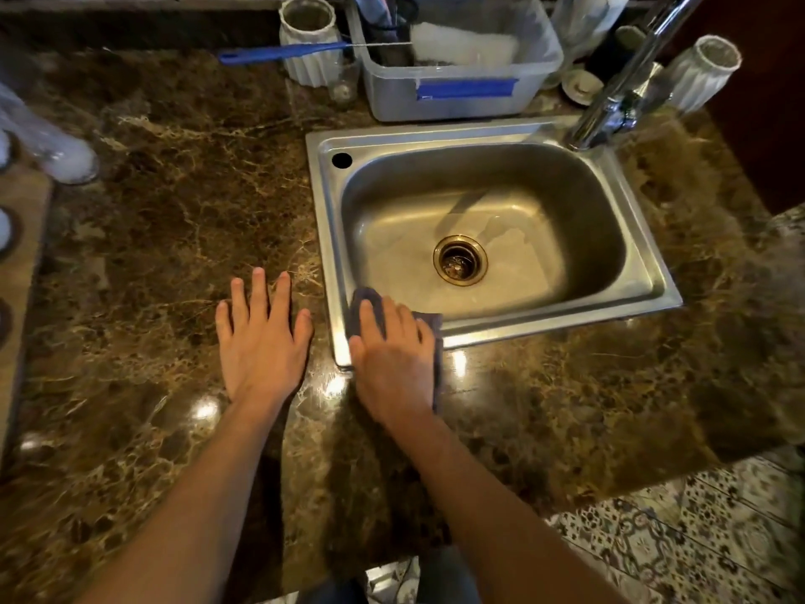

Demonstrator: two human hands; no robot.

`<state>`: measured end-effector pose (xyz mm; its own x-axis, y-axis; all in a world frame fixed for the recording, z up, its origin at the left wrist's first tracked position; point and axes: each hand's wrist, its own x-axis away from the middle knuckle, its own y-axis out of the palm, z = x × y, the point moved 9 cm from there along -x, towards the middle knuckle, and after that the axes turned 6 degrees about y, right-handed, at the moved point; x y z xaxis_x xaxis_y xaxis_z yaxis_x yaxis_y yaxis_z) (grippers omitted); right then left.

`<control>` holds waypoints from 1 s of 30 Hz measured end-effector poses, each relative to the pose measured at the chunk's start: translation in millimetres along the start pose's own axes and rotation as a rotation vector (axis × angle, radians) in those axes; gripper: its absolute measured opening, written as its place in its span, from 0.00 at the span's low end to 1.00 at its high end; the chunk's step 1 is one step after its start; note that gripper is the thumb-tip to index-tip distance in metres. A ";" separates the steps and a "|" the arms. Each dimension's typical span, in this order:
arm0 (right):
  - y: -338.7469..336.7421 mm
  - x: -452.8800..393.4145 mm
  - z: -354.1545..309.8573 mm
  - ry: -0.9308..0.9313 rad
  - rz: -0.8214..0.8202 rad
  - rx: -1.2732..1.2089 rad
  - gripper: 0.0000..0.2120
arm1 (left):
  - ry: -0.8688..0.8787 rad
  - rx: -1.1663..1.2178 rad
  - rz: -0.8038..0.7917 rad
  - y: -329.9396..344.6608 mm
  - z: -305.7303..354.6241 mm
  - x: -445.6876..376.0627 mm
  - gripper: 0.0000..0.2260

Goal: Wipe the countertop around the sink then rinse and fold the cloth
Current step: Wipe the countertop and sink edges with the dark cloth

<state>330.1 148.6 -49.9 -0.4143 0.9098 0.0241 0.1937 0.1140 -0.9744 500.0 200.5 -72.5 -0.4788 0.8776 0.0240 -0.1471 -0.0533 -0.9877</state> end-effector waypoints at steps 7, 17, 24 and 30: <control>-18.6 -7.7 85.4 -0.189 -0.050 0.158 0.19 | -0.126 0.059 0.028 -3.2 2.8 3.8 0.24; -17.5 -1.7 59.4 -0.126 -0.054 -0.018 0.20 | -0.083 0.104 0.020 11.9 119.0 25.2 0.23; -55.0 -30.2 236.4 -0.032 -0.018 0.167 0.21 | -0.080 0.039 0.049 13.3 120.8 24.4 0.24; -54.5 -20.8 227.3 0.184 0.039 0.136 0.17 | -0.074 0.001 0.068 13.0 122.6 24.2 0.23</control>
<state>126.0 32.7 -48.1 -0.2370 0.9714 0.0139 0.0794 0.0336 -0.9963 380.4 162.6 -65.8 -0.5501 0.8345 -0.0320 -0.1126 -0.1121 -0.9873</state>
